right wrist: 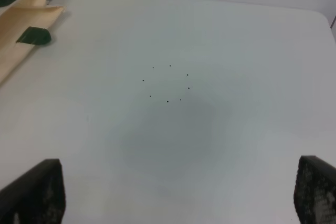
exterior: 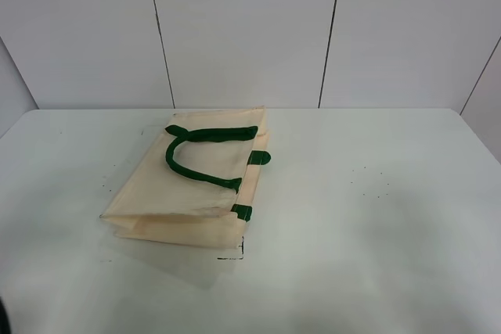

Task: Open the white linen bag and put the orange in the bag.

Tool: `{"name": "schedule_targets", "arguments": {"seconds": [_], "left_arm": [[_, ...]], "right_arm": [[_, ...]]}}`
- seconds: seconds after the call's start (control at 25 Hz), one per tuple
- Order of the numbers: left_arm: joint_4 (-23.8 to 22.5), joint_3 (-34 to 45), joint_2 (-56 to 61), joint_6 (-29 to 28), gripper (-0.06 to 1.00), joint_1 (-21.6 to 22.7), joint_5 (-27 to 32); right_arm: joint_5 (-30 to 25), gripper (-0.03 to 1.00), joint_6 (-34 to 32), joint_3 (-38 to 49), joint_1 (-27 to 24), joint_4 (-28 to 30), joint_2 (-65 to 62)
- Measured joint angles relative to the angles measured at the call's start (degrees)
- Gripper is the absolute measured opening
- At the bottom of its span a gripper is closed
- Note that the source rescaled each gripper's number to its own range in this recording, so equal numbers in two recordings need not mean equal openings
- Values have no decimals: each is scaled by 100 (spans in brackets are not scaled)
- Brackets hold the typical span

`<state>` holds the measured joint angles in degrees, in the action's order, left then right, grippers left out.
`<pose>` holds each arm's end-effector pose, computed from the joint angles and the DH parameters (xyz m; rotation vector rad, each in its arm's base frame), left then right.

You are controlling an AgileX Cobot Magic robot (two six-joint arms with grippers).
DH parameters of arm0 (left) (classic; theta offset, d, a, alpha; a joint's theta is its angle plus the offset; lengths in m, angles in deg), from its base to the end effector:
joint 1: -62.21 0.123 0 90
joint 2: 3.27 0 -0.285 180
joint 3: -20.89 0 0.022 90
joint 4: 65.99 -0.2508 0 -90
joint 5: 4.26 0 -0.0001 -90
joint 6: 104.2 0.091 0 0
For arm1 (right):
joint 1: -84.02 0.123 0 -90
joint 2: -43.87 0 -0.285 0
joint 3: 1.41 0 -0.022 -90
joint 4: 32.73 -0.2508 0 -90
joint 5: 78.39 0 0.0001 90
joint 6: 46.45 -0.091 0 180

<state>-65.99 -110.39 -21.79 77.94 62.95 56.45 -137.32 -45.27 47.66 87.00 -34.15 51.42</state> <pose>0.0242 0.0003 0.2748 0.0273 2.2331 0.0274 -0.0033 0.0018 0.2775 -0.0738 2.0155 0.0495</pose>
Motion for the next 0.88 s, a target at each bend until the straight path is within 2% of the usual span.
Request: {"name": "schedule_targets", "arguments": {"seconds": [0.32,0.88], "left_arm": [[0,0,1074,18,95,0,0],[0,0,1088,34,95,0,0]], "right_arm": [[0,100,0,0,0,0,0],[0,100,0,10,0,0,0]]}}
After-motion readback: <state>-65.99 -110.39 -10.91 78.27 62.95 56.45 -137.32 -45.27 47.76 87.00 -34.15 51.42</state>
